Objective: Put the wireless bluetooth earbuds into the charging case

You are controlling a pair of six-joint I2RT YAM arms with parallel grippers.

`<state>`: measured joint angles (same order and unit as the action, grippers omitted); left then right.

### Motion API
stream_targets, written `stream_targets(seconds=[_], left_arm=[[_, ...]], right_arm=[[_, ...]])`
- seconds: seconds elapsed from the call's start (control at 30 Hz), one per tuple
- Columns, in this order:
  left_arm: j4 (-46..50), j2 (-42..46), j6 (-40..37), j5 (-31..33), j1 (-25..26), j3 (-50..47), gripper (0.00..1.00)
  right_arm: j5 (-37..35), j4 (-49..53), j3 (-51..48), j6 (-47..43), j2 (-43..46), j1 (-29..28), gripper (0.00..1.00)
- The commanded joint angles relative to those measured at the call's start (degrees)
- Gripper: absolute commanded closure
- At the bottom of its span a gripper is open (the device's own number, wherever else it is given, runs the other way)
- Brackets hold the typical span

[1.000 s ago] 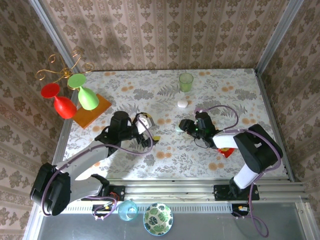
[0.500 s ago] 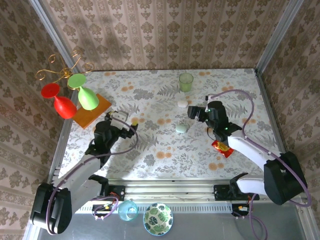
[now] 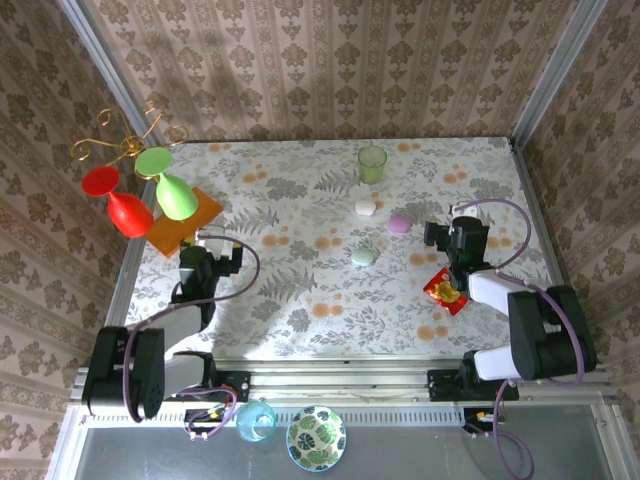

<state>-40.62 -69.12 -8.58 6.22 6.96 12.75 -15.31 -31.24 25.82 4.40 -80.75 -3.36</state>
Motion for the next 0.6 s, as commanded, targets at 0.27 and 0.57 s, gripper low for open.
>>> stream_targets(seconds=[0.27, 0.57], left_arm=[[-11.0, -13.9, 2.3, -5.9, -3.8, 7.0, 0.0], [-11.7, -20.0, 4.4, -3.1, -4.9, 9.6, 0.0]], right_arm=[[10.4, -19.0, -3.0, -2.1, -7.2, 2.2, 0.0], [10.5, -18.6, -2.7, -2.1, -7.2, 2.3, 0.0]])
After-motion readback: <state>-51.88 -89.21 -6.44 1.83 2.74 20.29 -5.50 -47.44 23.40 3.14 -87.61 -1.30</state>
